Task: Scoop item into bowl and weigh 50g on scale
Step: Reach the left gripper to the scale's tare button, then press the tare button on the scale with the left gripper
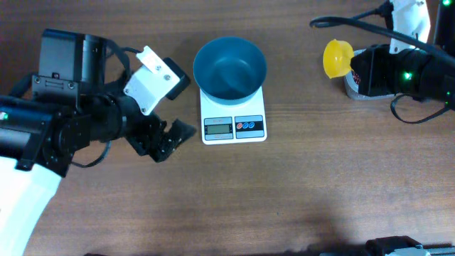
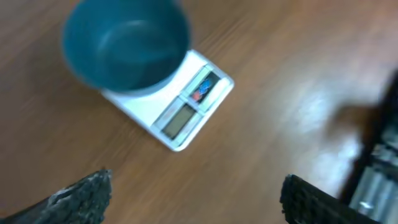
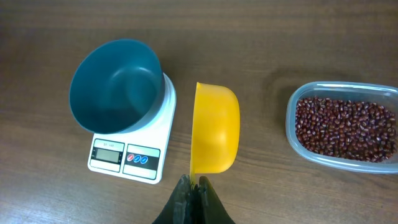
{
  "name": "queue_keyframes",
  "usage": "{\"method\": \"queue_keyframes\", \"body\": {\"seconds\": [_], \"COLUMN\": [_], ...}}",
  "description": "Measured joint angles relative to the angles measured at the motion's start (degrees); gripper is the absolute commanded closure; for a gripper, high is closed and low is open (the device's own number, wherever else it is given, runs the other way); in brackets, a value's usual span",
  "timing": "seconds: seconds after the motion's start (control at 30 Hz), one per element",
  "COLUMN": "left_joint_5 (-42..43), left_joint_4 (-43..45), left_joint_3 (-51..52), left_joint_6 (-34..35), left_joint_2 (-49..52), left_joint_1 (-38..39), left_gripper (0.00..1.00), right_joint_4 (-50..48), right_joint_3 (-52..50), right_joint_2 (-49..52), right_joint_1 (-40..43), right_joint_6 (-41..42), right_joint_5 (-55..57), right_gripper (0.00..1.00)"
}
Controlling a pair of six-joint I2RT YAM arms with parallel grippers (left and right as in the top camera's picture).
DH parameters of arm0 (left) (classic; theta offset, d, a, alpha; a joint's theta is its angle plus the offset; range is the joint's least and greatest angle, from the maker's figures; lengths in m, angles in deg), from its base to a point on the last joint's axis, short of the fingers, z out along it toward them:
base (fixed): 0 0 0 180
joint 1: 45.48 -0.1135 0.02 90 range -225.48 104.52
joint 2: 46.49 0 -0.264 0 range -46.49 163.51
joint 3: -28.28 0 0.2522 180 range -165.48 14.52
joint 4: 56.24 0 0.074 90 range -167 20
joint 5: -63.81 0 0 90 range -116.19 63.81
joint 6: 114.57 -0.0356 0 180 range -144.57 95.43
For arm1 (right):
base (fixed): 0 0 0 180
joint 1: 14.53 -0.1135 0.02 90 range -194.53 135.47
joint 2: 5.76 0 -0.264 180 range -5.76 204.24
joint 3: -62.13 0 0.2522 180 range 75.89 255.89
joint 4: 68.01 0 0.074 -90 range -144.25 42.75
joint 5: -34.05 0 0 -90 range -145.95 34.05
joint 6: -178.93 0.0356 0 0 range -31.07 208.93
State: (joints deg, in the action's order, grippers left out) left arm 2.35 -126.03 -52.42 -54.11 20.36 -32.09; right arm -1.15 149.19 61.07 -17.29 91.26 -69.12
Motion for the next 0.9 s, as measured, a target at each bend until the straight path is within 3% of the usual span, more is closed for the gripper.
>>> {"method": "queue_keyframes", "body": {"seconds": [0.07,0.13,0.3,0.4,0.63,0.9], "left_joint_5": [4.9,4.6,-18.3,-24.2,-31.1,-39.0], "left_joint_4": [0.1,1.0,13.3,19.7,27.4,30.8], "left_joint_3": [0.0,-0.2,-0.1,-0.1,-0.1,0.3], "left_joint_6": [1.8,5.6,17.1,20.9,22.1,22.1], "left_joint_2": [2.8,7.6,19.1,26.2,35.1,39.6], "left_joint_1": [0.2,2.8,20.6,21.9,29.5,30.3], "left_gripper": [1.00,1.00,1.00,1.00,1.00,1.00], "right_joint_4": [-0.7,-0.9,-1.0,-1.1,-4.4,-4.5], "right_joint_3": [0.0,0.0,0.0,0.0,0.0,0.0], "right_joint_2": [0.0,0.0,0.1,0.1,0.1,0.1], "right_joint_1": [0.0,0.0,0.0,0.0,0.0,0.0], "right_joint_6": [0.0,0.0,0.0,0.0,0.0,0.0], "right_joint_5": [0.0,0.0,0.3,2.4,3.0,3.0], "right_gripper": [0.96,0.96,0.96,0.96,0.96,0.96]}}
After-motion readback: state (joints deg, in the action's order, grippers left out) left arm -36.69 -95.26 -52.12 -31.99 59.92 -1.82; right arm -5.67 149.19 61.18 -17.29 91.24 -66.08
